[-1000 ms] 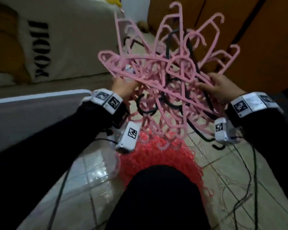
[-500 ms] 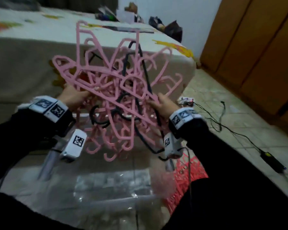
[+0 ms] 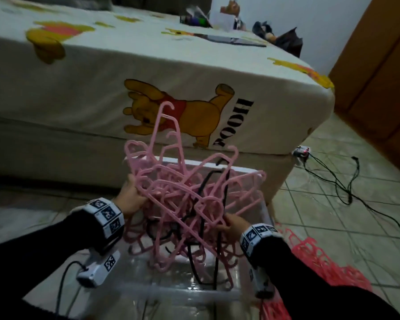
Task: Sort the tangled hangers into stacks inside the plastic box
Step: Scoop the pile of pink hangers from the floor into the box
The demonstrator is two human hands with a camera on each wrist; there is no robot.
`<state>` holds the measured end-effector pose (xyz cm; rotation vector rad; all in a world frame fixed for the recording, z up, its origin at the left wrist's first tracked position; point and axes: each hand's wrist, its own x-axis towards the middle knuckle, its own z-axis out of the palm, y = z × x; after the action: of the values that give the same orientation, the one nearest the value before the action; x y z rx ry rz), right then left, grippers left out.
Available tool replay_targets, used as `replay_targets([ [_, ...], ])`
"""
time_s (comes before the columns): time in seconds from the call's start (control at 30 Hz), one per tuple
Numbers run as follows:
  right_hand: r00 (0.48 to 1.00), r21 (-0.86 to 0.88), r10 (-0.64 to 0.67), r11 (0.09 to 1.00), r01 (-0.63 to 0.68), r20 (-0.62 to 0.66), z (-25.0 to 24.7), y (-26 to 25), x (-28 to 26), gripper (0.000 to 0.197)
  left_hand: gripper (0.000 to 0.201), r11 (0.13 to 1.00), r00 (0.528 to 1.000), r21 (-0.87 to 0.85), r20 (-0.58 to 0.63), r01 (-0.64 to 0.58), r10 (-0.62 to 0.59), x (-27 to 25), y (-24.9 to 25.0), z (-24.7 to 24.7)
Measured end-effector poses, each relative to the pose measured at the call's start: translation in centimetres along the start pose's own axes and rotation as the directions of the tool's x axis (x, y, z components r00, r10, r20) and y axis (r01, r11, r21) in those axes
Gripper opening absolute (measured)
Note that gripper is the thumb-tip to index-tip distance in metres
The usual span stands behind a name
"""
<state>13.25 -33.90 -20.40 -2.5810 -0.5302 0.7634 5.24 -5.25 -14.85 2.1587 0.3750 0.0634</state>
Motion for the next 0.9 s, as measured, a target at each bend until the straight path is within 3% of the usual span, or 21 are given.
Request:
replay_targets([
  [0.1, 0.998, -0.027, -0.008, 1.000, 0.009, 0.069, 1.3, 0.6, 0.4, 0.038, 0.033, 0.986, 0.999, 0.165, -0.043, 0.035, -0.028, -0.1, -1.3, 1.1],
  [0.17, 0.991, -0.071, 0.038, 0.997, -0.030, 0.125, 1.5, 0.9, 0.5, 0.036, 0.040, 0.986, 1.000, 0.166, 0.018, 0.010, -0.013, 0.0, -1.9, 1.9],
  [0.23, 0.985, -0.148, 0.096, 0.986, -0.074, 0.144, 1.3, 1.6, 0.6, 0.036, 0.018, 0.980, 0.990, 0.198, 0.136, 0.005, -0.033, 0.0, -2.0, 2.2],
  [0.33, 0.977, -0.289, 0.159, 0.951, -0.113, 0.142, 1.2, 2.6, 0.9, 0.025, 0.047, 0.967, 0.968, 0.250, 0.250, -0.041, -0.023, 0.0, -2.1, 2.1],
  [0.4, 0.974, -0.260, 0.166, 0.958, -0.122, 0.156, 1.1, 2.8, 1.2, 0.023, 0.047, 0.951, 0.962, 0.304, 0.270, -0.058, -0.028, 0.1, -2.3, 2.1],
  [0.5, 0.969, -0.246, 0.176, 0.960, -0.130, 0.174, 1.0, 3.1, 1.1, 0.041, 0.045, 0.895, 0.963, 0.440, 0.262, -0.071, -0.053, 0.5, -2.3, 1.9],
  [0.63, 0.971, -0.162, 0.155, 0.979, -0.126, 0.180, 1.0, 3.0, 1.2, 0.020, 0.042, 0.862, 0.963, 0.502, 0.258, -0.071, -0.072, 0.9, -2.3, 2.0],
  [0.77, 0.970, -0.262, 0.182, 0.956, -0.136, 0.160, 0.9, 2.0, 1.3, 0.031, 0.036, 0.881, 0.971, 0.473, 0.220, -0.025, -0.090, 0.9, -2.0, 2.3],
  [0.9, 0.985, -0.275, 0.162, 0.951, -0.142, 0.050, 0.5, 1.4, 1.5, 0.034, 0.034, 0.856, 0.968, 0.516, 0.225, -0.021, -0.112, 1.1, -1.8, 2.7],
])
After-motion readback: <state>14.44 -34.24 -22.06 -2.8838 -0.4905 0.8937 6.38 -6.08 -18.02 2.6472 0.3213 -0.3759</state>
